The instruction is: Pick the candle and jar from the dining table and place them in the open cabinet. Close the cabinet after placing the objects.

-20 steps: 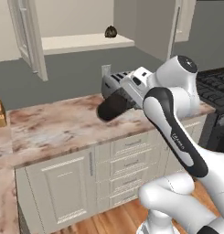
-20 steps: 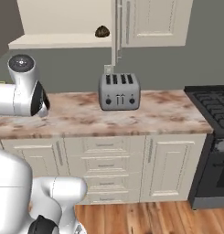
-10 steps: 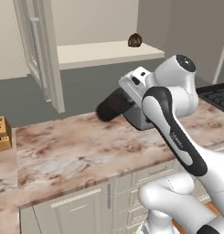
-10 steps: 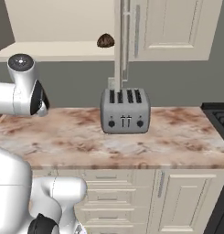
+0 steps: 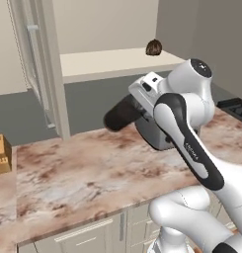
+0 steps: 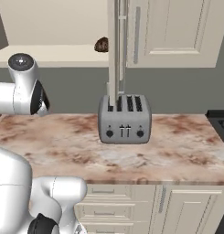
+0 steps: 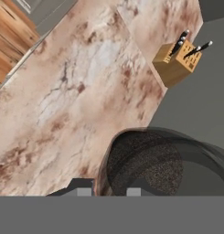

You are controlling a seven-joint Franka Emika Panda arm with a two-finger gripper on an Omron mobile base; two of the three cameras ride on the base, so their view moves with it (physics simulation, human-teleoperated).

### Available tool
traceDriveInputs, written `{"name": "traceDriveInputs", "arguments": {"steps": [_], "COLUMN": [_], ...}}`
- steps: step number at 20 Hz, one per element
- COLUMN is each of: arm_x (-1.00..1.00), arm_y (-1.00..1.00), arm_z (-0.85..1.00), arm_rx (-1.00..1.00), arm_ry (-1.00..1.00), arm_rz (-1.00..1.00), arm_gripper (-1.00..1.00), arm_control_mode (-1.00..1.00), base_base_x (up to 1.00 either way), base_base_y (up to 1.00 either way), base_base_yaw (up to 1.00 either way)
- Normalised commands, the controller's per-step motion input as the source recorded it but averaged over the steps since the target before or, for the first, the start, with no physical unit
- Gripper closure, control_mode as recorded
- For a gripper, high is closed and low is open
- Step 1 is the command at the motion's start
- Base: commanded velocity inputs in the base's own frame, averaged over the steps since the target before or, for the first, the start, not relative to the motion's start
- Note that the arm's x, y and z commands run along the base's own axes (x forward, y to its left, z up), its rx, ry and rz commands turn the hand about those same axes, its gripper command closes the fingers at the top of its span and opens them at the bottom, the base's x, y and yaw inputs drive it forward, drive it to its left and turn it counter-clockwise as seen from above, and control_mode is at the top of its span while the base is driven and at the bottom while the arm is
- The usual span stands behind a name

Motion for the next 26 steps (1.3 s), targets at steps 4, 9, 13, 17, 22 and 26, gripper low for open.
{"name": "traceDriveInputs", "arguments": {"steps": [4, 9, 13, 17, 22, 26], "arm_x": [0.00, 0.00, 0.00, 0.05, 0.00, -0.01], "arm_y": [0.00, 0.00, 0.00, 0.08, 0.02, -0.02], "arm_z": [0.00, 0.00, 0.00, 0.06, 0.27, 0.58], "arm_rx": [0.00, 0.00, 0.00, -0.01, -0.01, 0.00], "arm_ry": [0.00, 0.00, 0.00, 0.00, 0.00, 0.00], "arm_rz": [0.00, 0.00, 0.00, 0.00, 0.00, -0.01], "arm_gripper": [1.00, 1.00, 1.00, 1.00, 1.00, 1.00], "arm_control_mode": [1.00, 1.00, -1.00, -1.00, -1.00, -1.00], "base_base_x": [0.66, 0.15, 0.00, 0.00, 0.00, 0.00], "base_base_y": [0.00, 0.00, 0.00, 0.00, 0.00, 0.00], "base_base_yaw": [0.13, 0.04, 0.00, 0.00, 0.00, 0.00]}}
